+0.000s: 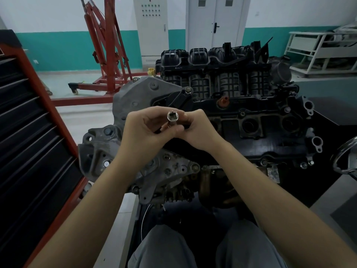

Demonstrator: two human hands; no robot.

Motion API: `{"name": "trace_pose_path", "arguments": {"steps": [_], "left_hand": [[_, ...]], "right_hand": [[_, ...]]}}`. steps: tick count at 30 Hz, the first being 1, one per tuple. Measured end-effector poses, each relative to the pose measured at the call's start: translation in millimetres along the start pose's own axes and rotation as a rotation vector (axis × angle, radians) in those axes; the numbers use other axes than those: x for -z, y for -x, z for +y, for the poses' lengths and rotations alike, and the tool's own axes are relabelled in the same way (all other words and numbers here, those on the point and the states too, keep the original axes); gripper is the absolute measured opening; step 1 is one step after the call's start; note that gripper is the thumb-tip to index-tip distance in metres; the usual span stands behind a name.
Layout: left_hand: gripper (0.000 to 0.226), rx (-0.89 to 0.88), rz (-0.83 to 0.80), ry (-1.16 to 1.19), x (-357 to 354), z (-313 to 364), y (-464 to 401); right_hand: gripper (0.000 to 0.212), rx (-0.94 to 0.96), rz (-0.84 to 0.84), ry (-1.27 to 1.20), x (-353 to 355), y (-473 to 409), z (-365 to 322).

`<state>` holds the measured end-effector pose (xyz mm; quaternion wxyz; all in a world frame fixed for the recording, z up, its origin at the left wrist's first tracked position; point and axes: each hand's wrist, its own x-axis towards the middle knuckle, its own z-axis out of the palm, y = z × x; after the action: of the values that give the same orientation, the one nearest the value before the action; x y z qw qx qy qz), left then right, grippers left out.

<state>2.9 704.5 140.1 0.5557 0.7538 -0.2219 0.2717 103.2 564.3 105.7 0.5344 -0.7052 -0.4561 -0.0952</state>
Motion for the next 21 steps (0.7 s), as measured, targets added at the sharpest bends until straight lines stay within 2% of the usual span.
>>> {"name": "trace_pose_path", "arguments": {"steps": [3, 5, 8, 11, 14, 16, 21], "left_hand": [[0.024, -0.007, 0.091, -0.118, -0.4, -0.3, -0.1], [0.024, -0.01, 0.111, -0.117, -1.5, 0.4, -0.1], [0.025, 0.004, 0.038, -0.03, -0.3, -1.2, -0.1], [0.024, 0.015, -0.034, -0.011, 2.4, -0.9, 0.2], [0.023, -0.019, 0.074, -0.161, -0.1, -0.3, 0.5], [0.021, -0.036, 0.126, -0.176, -1.4, -0.7, 0.2], [0.034, 0.003, -0.039, 0.013, 1.6, -0.3, 0.6]], "right_hand": [[0.017, -0.005, 0.0, 0.023, 1.2, -0.5, 1.7], [0.022, 0.016, -0.01, 0.02, 0.3, -0.9, 1.1], [0.027, 0.06, -0.025, 0.025, 0.1, -0.1, 1.2], [0.02, 0.032, 0.008, 0.015, 0.5, 0.1, 1.7], [0.016, 0.022, 0.016, 0.019, 0.4, -0.9, 1.4], [0.018, 0.023, 0.008, 0.014, 0.1, -1.1, 0.9], [0.022, 0.04, -0.015, 0.04, 0.0, 0.0, 2.9]]}}
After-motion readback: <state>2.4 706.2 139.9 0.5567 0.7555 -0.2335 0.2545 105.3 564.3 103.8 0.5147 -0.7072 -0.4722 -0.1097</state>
